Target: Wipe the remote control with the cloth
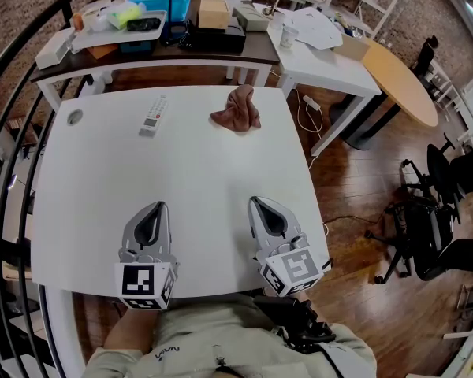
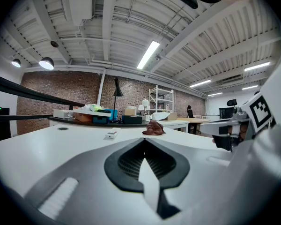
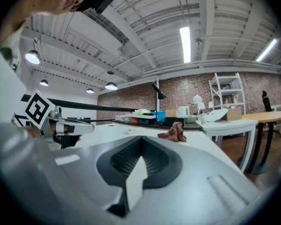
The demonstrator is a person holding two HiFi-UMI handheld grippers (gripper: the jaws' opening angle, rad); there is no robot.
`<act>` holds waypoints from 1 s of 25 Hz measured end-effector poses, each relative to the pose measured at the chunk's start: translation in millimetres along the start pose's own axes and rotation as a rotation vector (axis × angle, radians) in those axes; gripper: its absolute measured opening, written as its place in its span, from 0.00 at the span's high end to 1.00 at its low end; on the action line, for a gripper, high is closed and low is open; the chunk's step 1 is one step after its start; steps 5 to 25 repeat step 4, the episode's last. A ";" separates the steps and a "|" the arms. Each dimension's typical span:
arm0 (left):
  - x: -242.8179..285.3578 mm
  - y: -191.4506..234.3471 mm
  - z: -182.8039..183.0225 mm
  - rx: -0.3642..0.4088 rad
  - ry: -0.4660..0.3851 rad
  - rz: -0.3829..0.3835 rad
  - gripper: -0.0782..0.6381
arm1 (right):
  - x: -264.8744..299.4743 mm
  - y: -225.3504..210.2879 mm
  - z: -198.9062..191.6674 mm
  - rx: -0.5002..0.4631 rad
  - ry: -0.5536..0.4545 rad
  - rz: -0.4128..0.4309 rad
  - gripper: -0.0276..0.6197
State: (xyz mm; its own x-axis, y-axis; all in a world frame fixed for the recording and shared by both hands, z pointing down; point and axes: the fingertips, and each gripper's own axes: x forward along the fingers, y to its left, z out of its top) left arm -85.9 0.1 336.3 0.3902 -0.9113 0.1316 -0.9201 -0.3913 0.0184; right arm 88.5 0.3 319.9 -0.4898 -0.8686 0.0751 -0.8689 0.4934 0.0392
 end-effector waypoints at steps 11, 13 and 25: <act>-1.2 -1.0 -1.8 0.001 -0.001 0.002 0.89 | -1.4 0.3 -1.5 -0.001 0.001 0.002 0.95; -1.2 -1.0 -1.8 0.001 -0.001 0.002 0.89 | -1.4 0.3 -1.5 -0.001 0.001 0.002 0.95; -1.2 -1.0 -1.8 0.001 -0.001 0.002 0.89 | -1.4 0.3 -1.5 -0.001 0.001 0.002 0.95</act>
